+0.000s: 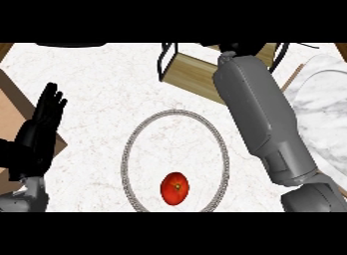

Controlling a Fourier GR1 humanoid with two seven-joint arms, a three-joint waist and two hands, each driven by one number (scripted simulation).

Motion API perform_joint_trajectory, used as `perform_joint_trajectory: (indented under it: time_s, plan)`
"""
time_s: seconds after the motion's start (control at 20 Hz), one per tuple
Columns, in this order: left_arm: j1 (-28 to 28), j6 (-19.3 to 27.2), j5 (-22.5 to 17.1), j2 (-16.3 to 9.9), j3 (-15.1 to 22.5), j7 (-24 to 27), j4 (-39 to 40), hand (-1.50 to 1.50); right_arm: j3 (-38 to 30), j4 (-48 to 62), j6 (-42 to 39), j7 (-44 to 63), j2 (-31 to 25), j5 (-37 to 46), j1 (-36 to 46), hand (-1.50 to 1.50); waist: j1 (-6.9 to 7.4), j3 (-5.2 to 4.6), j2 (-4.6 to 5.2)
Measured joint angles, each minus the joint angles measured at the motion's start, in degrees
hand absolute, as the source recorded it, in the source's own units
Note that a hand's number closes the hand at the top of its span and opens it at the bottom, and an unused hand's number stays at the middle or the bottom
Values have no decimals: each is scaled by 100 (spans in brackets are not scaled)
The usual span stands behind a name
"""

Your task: Pick the can from the placemat and place it in the tiered shelf

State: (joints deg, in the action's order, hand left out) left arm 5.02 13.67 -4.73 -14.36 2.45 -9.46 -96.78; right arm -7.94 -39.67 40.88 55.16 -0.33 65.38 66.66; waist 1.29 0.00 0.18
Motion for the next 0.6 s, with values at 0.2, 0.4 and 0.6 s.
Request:
perform_joint_trajectory:
  time_s: [0.2,0.4,0.6]
  plan:
    - [-31,-20,56,15,-29,40,-11,0,-25,-36,255,-264,0,-219,61,-150,-20,5,-6]
    - [-44,-16,84,95,-56,149,119,0,-18,-393,441,-354,-22,-254,105,-150,-67,1,-16]
    - [-180,-30,77,63,-158,164,67,0,-12,-1036,382,24,-99,100,-24,-150,-157,-2,-56]
